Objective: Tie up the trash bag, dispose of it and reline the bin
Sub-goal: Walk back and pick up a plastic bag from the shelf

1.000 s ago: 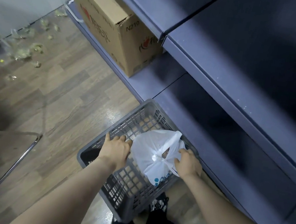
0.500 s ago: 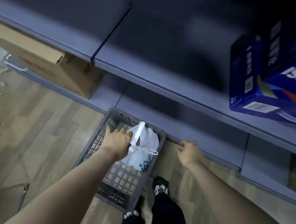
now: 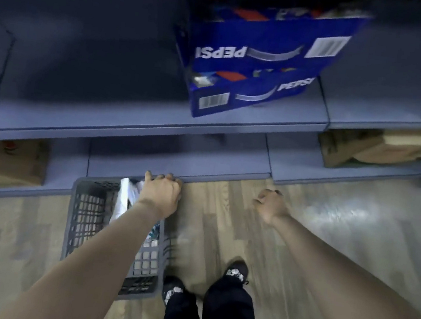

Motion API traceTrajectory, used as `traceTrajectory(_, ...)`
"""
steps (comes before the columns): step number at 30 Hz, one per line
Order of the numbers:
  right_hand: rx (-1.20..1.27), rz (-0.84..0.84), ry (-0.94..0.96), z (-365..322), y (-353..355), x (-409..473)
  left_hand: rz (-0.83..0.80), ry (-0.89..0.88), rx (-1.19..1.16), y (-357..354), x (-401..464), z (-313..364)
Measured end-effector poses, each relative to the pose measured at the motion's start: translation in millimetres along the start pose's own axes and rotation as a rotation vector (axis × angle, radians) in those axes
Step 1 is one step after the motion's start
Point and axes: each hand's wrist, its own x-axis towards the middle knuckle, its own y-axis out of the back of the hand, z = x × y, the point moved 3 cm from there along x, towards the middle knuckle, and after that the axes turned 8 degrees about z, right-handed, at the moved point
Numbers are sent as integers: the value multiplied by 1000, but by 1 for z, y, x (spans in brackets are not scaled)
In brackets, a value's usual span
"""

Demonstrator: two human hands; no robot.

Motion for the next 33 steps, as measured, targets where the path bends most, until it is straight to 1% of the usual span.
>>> traceTrajectory(5,-3,30,-119,77,48,2,-1,-131,40,37,33,85)
traceTrajectory(9,64,65,-224,135,81,1,12,-227,73,64,49,150)
traceTrajectory(19,183,154,-481,275,154,-30,67,-420,208,125,79,278)
traceTrajectory(24,245,228,-609,330,181,-51,72,-564,245,150,82,352)
traceTrajectory(33,392,331,-823,400,225,-86,143,-842,261,206,93,468)
